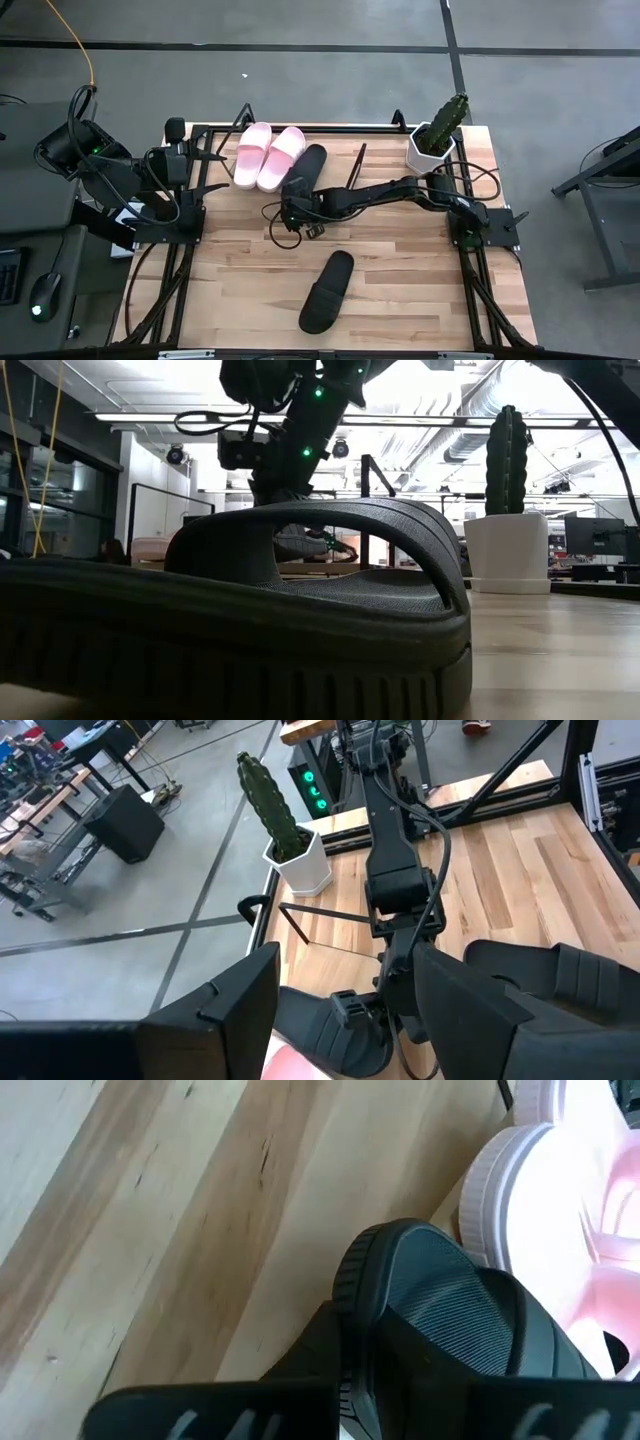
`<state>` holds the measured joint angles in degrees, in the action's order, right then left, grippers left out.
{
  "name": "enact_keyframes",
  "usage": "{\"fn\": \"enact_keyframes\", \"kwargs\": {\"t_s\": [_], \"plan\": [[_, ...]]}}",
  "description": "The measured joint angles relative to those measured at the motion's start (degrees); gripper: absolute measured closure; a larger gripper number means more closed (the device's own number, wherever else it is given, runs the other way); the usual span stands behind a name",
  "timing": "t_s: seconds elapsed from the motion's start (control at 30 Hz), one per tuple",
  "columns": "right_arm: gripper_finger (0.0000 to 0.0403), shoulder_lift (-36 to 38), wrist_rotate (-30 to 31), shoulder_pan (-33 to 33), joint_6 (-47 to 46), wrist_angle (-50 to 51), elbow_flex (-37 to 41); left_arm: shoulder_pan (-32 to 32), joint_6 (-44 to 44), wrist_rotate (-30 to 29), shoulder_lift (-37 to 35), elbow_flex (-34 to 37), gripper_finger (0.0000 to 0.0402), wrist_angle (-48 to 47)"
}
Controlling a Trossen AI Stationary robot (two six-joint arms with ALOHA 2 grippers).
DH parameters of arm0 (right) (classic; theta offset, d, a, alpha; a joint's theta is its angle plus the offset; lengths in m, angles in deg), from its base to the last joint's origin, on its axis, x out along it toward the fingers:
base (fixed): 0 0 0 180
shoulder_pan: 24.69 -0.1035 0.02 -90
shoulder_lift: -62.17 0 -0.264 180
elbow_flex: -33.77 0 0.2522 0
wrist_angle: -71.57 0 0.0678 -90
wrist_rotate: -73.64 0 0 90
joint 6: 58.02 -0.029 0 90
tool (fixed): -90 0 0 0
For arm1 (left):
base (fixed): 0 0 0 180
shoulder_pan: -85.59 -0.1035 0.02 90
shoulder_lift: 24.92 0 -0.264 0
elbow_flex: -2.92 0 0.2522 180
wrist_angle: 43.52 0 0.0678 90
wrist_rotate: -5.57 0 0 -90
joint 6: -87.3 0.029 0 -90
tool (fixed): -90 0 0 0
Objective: Pick and place slides into the shelf
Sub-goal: Put the left black slide on the shelf
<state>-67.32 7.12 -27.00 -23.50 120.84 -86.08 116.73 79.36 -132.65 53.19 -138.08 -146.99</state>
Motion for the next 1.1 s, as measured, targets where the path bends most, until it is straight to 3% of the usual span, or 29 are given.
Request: {"fn": "enact_keyframes", "kwargs": {"t_s": [0.87,1.1], "plan": [[0.0397,-0.26,0.13,1.73,0.46,-10.27,0.11,0.0,-0.42,0.02,0.04,0.02,0.0191,0.0],[0.0391,-0.26,-3.61,2.48,-1.06,-9.49,0.11,0.0,-0.42,0.02,0.04,0.02,0.0191,0.02]]}}
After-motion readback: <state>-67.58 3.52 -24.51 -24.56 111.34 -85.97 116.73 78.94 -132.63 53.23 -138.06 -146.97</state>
